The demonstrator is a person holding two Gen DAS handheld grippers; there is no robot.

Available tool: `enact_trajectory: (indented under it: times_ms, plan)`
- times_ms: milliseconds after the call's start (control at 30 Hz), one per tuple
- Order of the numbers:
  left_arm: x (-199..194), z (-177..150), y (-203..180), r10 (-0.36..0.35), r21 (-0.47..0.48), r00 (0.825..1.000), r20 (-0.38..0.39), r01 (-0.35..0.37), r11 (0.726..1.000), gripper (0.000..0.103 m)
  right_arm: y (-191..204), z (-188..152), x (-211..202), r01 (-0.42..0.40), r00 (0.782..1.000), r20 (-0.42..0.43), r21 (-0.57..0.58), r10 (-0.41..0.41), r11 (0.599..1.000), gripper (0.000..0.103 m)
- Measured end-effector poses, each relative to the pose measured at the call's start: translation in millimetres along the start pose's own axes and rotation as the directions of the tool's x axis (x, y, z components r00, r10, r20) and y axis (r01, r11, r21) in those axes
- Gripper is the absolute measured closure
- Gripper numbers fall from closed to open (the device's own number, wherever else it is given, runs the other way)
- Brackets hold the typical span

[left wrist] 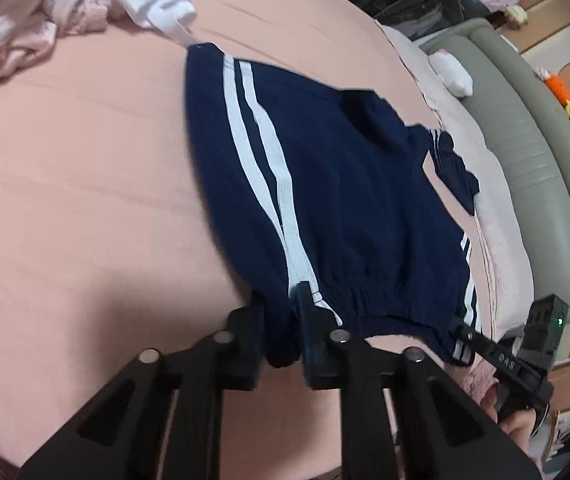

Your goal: Fold clothes

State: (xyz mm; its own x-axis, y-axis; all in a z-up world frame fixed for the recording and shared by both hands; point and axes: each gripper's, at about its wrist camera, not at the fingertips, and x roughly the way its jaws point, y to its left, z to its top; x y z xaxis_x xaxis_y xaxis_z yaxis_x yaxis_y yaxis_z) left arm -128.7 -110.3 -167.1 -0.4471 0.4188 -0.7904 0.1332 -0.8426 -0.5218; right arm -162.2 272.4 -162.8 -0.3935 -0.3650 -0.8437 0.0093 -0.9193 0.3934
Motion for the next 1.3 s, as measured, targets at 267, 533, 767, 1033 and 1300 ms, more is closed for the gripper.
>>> enact_trajectory:
  times_ms: [267, 533, 767, 1033, 1300]
  plan:
    - [-20, -39, -9, 0.011, -0.004, 1.0, -0.023, -0.011, 1.0, 0.091, -5, -21, -27, -0.014, 1.0, -0.008, 0.054, 0.014, 0.998, 0.092]
    - [-29, -63, -4, 0.072, 0.013, 0.992, -0.108, -0.071, 0.997, 0.082, -7, -42, -35, 0.041, 0.998, -0.053, 0.089, -0.037, 0.995, 0.085]
    - [-45, -33, -22, 0.091, 0.099, 0.996, -0.02, -0.089, 0.991, 0.074, 25, -33, -88, 0.192, 0.965, 0.188, -0.023, -0.184, 0.981, 0.068]
    - [-25, -26, -74, 0.17, 0.246, 0.986, -0.004, -0.163, 0.955, 0.074, 27, -30, -90, 0.228, 0.961, 0.178, -0.073, -0.213, 0.971, 0.065]
    - [-41, -18, -99, 0.309, 0.252, 0.945, 0.103, -0.326, 0.911, 0.073, 26, -17, -77, 0.197, 0.973, 0.153, -0.163, -0.172, 0.967, 0.063]
